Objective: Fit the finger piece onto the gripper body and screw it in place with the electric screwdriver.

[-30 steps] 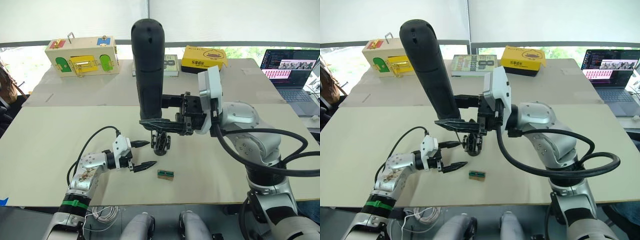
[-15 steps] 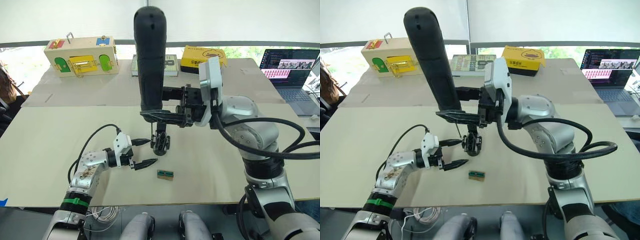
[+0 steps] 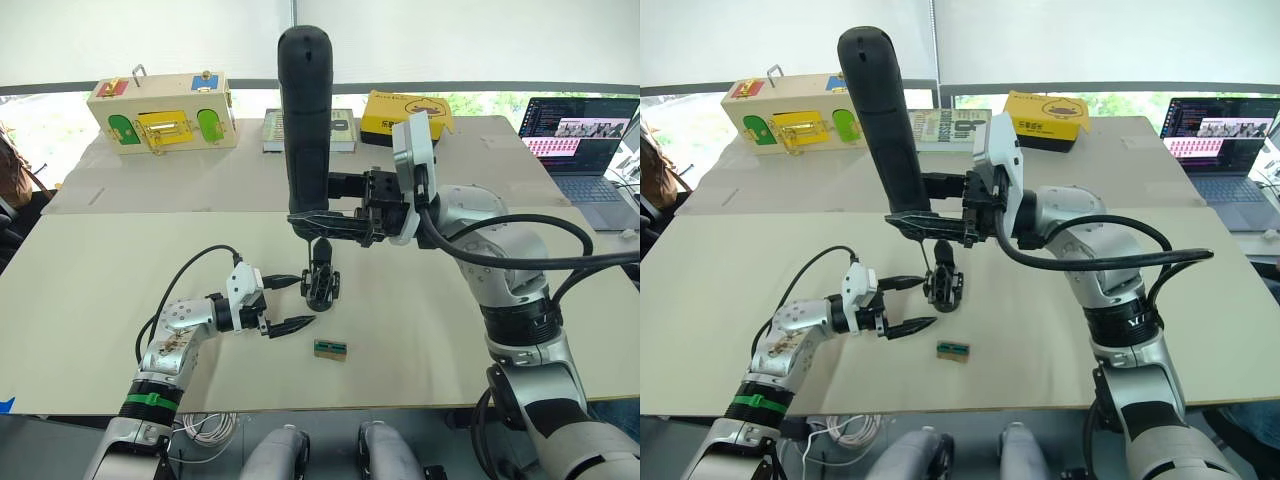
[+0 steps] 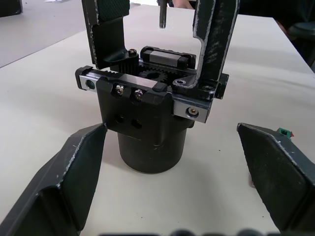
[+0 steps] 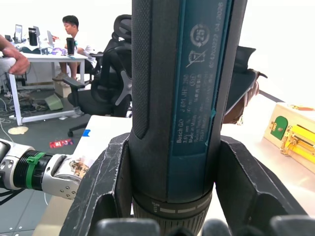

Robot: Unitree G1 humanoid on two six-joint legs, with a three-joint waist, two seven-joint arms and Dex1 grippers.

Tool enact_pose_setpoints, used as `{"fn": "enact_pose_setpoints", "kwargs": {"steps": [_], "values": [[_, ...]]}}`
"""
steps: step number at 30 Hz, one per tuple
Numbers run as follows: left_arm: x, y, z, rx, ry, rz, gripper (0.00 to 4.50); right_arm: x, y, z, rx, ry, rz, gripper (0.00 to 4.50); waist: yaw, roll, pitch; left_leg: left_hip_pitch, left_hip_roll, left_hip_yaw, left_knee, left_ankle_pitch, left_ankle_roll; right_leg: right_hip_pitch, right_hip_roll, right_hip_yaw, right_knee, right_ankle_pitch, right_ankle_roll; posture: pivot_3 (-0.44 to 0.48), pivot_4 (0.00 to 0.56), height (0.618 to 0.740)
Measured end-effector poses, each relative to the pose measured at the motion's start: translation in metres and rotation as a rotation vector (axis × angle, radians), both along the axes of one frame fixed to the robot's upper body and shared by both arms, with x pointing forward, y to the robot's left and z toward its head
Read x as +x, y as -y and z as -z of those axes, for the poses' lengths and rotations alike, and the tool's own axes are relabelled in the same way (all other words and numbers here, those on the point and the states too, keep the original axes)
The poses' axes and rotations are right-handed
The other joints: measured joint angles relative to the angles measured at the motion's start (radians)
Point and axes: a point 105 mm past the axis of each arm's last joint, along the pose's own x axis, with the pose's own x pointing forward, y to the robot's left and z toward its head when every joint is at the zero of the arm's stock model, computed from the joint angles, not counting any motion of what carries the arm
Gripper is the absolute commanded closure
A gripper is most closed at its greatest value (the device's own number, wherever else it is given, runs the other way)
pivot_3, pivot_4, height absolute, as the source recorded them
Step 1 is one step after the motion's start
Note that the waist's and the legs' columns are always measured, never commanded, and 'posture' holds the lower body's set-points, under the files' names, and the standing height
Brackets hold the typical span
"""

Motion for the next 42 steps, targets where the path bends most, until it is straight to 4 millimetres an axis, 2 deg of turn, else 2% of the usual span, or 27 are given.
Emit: {"fn": "enact_pose_setpoints", "kwargs": {"steps": [42], "values": [[0.001, 0.000, 0.001, -0.012, 0.003, -0.014, 0.00, 0.006, -0.002, 0.017, -0.026, -0.095, -0.017, 2.55, -0.003, 0.000, 0.000, -0.005, 0.000, 0.001, 0.000, 0.001, -0.001, -0.008, 0.000, 0.000, 0.002, 0.001, -0.001, 0.000, 0.150, 0.740]]}}
